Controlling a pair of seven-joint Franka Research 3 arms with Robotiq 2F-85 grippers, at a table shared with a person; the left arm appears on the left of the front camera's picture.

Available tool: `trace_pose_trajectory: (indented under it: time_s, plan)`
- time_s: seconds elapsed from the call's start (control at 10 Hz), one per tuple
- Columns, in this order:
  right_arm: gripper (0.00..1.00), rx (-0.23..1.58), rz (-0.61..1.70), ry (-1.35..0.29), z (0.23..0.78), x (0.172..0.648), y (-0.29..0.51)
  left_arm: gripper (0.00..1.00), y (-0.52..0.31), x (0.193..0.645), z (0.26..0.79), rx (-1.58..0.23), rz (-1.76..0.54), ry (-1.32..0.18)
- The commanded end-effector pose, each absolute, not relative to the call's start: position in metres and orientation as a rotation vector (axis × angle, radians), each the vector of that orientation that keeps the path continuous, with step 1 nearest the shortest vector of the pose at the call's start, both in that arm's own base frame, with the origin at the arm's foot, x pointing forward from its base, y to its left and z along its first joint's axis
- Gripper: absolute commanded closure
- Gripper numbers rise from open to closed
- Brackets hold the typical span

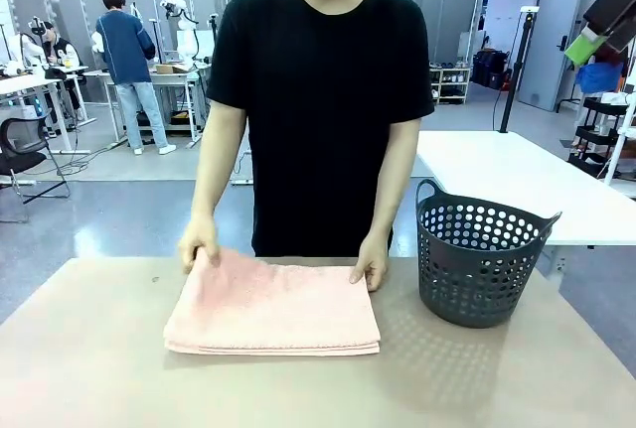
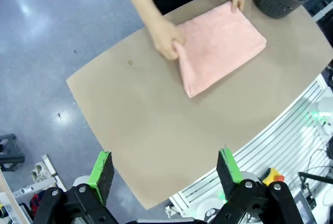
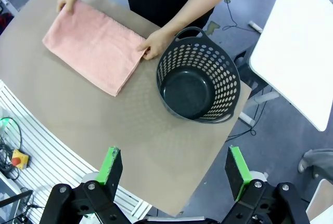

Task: Fold the towel.
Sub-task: Pick up the 100 cm Hotel Towel and place it on the left side of the table.

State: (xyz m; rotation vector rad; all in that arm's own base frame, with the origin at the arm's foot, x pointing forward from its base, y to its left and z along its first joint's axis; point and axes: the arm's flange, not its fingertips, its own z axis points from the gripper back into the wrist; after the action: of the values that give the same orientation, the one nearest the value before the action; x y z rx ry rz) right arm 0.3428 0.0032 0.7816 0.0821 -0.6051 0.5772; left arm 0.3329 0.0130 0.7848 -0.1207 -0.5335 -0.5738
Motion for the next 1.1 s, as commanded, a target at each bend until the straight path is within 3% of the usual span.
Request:
trace_pose_trajectory:
  time_s: [0.0, 1.0]
  plan:
    - [0.00, 0.077, 0.587, -0.603, 0.7818, 0.3437, 0.0006, 0.00, 0.0152, 0.3317, 0.7864, -0.111, -0.597, -0.537]
    - [0.00, 0.077, 0.587, -0.603, 0.7818, 0.3437, 0.0006, 0.00, 0.0152, 0.3317, 0.7864, -0.111, -0.597, -0.537]
